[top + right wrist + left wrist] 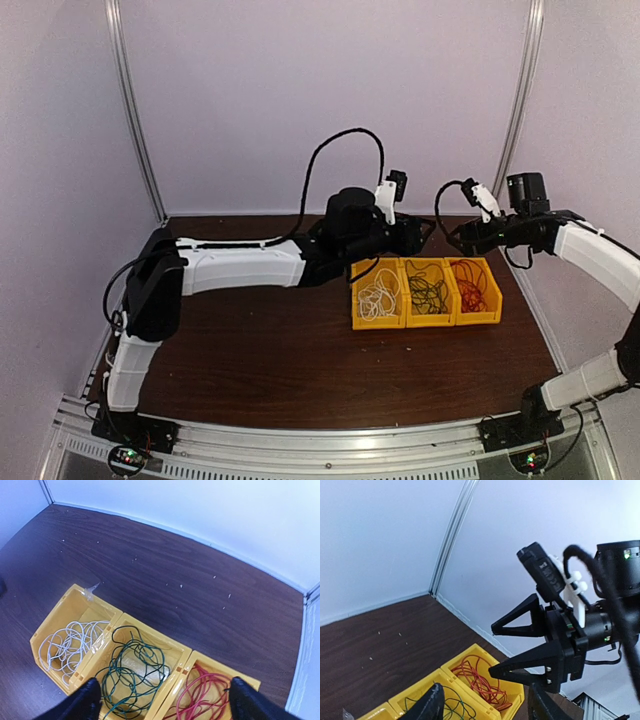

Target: Untangle the cables

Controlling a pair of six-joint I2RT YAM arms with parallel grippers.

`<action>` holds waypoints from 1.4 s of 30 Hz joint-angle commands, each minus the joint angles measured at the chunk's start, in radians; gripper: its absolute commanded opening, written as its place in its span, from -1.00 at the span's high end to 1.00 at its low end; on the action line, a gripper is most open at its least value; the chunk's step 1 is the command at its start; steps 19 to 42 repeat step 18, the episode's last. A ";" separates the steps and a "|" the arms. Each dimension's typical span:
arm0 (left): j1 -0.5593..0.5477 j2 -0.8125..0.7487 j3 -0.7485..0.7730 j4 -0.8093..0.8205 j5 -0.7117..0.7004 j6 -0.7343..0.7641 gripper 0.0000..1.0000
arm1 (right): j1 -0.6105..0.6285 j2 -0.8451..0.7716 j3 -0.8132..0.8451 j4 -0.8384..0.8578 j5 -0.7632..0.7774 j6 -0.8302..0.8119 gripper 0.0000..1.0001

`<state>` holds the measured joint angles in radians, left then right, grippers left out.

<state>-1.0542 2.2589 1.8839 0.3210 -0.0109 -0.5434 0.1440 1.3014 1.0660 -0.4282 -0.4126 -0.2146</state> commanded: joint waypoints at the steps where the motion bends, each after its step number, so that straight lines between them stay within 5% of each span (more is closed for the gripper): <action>1: 0.024 -0.160 -0.066 -0.041 -0.027 0.136 -0.27 | -0.007 -0.076 0.037 0.103 0.067 0.041 -0.99; 3: 0.042 -0.230 -0.102 -0.147 -0.090 0.175 -0.45 | -0.008 -0.092 0.047 0.138 0.126 0.061 -1.00; 4: 0.051 -0.267 -0.122 -0.203 -0.136 0.200 -0.81 | -0.009 -0.101 0.047 0.162 0.165 0.079 -1.00; 6: 0.071 -0.333 -0.168 -0.307 -0.245 0.244 -0.95 | -0.008 -0.118 0.044 0.203 0.236 0.110 -1.00; 10: 0.144 -0.479 -0.321 -0.477 -0.342 0.268 -0.95 | -0.008 -0.141 0.050 0.239 0.305 0.139 -1.00; 18: 0.311 -0.783 -0.622 -0.499 -0.350 0.303 -0.95 | -0.008 -0.163 0.055 0.236 0.292 0.134 -0.99; 42: 0.311 -0.783 -0.622 -0.499 -0.350 0.303 -0.95 | -0.008 -0.163 0.055 0.236 0.292 0.134 -0.99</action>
